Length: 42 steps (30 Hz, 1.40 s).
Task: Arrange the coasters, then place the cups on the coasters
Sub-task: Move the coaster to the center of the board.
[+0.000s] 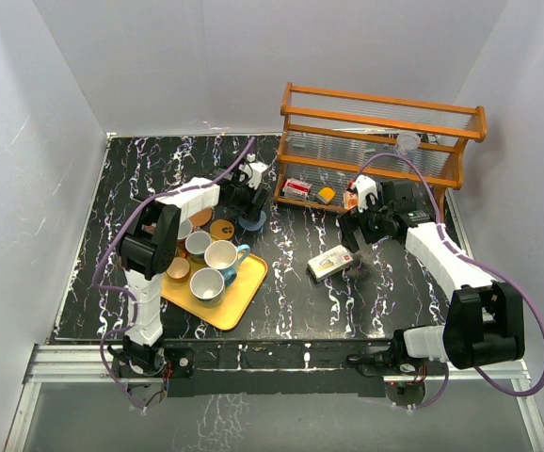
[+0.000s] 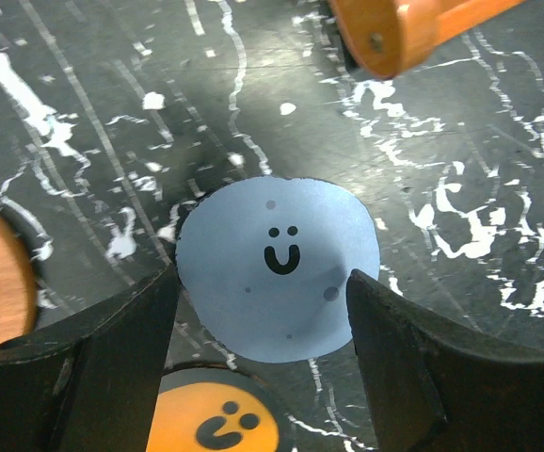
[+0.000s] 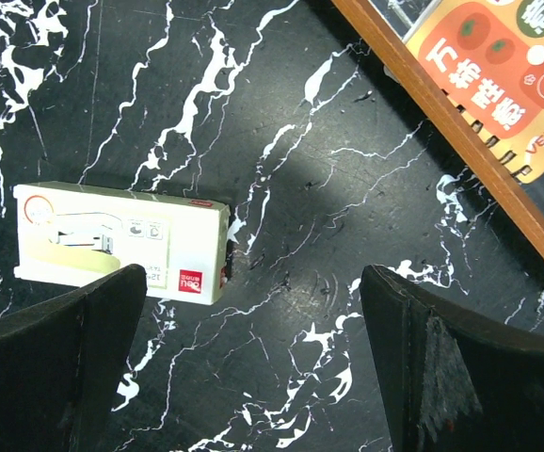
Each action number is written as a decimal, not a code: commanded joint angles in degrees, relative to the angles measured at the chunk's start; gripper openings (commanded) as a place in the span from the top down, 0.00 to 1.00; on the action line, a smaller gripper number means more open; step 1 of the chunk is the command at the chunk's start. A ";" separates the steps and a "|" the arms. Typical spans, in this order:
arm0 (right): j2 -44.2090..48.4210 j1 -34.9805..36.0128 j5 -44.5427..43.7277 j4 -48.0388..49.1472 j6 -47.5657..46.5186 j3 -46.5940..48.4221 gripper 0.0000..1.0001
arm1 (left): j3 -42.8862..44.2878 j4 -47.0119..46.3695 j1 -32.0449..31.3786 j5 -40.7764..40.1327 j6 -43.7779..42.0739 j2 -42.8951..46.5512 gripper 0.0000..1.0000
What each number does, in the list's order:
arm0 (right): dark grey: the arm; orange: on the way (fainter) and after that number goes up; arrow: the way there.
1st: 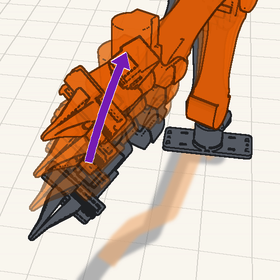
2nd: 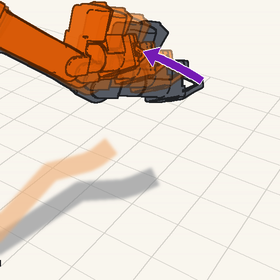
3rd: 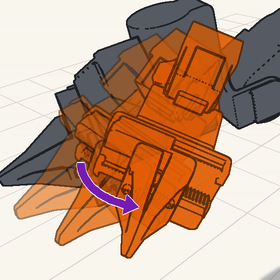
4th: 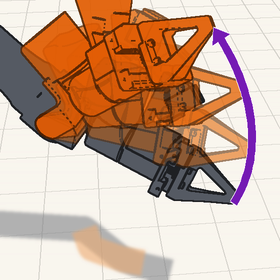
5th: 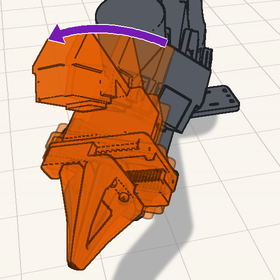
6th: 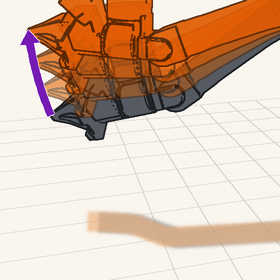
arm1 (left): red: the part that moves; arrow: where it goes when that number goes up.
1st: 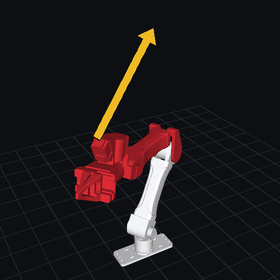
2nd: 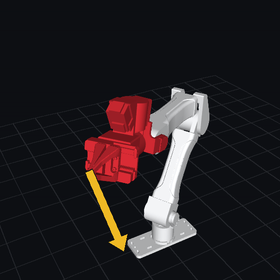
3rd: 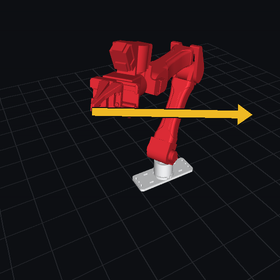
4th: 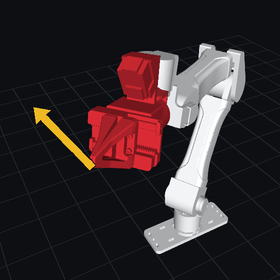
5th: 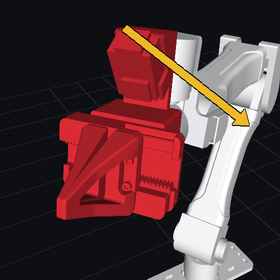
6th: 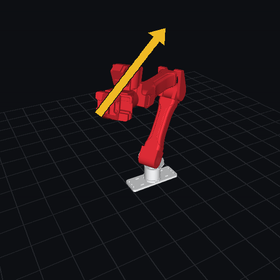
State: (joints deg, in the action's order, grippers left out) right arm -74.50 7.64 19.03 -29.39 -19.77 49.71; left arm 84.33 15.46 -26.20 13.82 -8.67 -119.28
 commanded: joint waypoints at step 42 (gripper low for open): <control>6.31 -2.02 1.24 -2.00 -3.60 -1.30 0.05 | -6.10 10.90 -10.62 -4.03 -22.02 10.83 0.12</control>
State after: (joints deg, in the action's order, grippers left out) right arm -68.84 5.82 19.70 -33.67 -23.66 48.88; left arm 77.78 21.98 -37.30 11.49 -27.73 -110.61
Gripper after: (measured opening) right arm 0.957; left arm 0.886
